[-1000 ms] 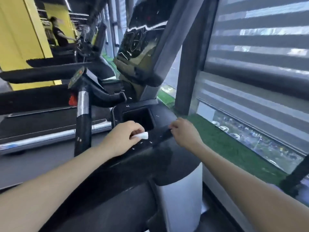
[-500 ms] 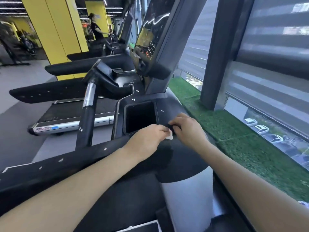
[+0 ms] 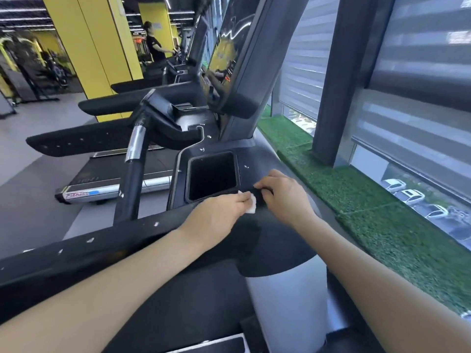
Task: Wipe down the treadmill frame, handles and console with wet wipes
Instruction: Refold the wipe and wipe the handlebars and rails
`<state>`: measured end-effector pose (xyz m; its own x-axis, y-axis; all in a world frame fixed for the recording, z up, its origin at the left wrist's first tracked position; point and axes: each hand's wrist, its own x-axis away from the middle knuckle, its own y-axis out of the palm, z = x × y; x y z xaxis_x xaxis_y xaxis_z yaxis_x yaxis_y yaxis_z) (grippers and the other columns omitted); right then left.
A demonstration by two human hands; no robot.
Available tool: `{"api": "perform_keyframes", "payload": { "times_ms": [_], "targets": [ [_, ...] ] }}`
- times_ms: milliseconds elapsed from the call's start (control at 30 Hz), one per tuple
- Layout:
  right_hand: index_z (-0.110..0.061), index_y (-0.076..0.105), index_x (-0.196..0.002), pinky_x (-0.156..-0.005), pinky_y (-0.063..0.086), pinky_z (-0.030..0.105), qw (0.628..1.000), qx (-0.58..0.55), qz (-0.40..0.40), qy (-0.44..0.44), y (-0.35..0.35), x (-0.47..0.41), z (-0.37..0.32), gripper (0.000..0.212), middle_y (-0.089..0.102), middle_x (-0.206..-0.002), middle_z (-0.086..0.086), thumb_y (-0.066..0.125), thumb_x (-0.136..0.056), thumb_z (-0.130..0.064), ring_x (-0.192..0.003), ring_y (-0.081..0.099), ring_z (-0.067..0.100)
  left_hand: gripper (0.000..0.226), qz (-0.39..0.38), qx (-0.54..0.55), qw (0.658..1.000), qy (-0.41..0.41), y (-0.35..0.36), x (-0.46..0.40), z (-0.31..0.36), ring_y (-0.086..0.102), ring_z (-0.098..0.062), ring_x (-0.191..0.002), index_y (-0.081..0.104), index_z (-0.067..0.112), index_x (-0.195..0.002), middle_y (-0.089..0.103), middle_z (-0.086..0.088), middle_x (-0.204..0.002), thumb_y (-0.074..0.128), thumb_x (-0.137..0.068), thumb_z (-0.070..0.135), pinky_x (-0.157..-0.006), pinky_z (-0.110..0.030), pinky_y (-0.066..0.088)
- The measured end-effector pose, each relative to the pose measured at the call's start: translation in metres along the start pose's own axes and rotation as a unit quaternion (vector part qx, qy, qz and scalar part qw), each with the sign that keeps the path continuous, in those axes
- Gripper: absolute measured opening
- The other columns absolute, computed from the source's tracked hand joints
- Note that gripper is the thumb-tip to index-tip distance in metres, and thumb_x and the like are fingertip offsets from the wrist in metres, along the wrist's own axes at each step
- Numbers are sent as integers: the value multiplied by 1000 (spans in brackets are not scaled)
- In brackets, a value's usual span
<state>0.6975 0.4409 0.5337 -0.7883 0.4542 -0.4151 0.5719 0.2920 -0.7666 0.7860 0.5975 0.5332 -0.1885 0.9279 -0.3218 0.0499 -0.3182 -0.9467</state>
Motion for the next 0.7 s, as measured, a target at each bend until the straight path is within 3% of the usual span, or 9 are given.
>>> {"api": "perform_keyframes", "payload": {
  "times_ms": [133,333,433,567,700],
  "targets": [
    [-15,70,-108,-75,45,34,1000,12,0,-8,1,2,1,28,59,-108,-2,49,-92,-8,-99,56,22,33,54,34,996,-66,-14,45,-25,63,-21,-111,61,17,-123,61,9,-128,48,-94,10,-85,-42,56],
    [-15,70,-110,-76,45,35,1000,18,-6,-10,-1,3,-1,29,59,-108,0,47,-92,-8,-101,55,24,41,60,-26,997,-29,2,0,0,66,-28,-90,62,7,-108,67,-7,-106,29,-90,22,-66,-41,57],
    [-16,69,-111,-76,46,35,1000,25,-15,-12,-1,3,-2,30,59,-109,-1,47,-92,-9,-102,55,23,36,65,-41,997,-20,2,-8,6,69,-27,-82,65,5,-103,69,-7,-98,35,-87,16,-56,-36,57],
    [-14,69,-111,-73,47,35,1000,17,-1,-20,1,5,1,29,58,-108,-1,47,-93,-8,-99,55,24,38,72,-10,996,-59,-17,48,-13,69,-22,-87,63,13,-112,69,2,-109,34,-91,26,-61,-37,59],
    [-15,69,-110,-69,44,32,1000,20,10,-19,3,5,3,30,58,-110,-3,46,-93,-8,-100,54,24,41,92,-84,990,-69,-17,72,-16,70,-21,-87,65,12,-114,68,2,-114,36,-87,22,-59,-33,59]
  ]
}}
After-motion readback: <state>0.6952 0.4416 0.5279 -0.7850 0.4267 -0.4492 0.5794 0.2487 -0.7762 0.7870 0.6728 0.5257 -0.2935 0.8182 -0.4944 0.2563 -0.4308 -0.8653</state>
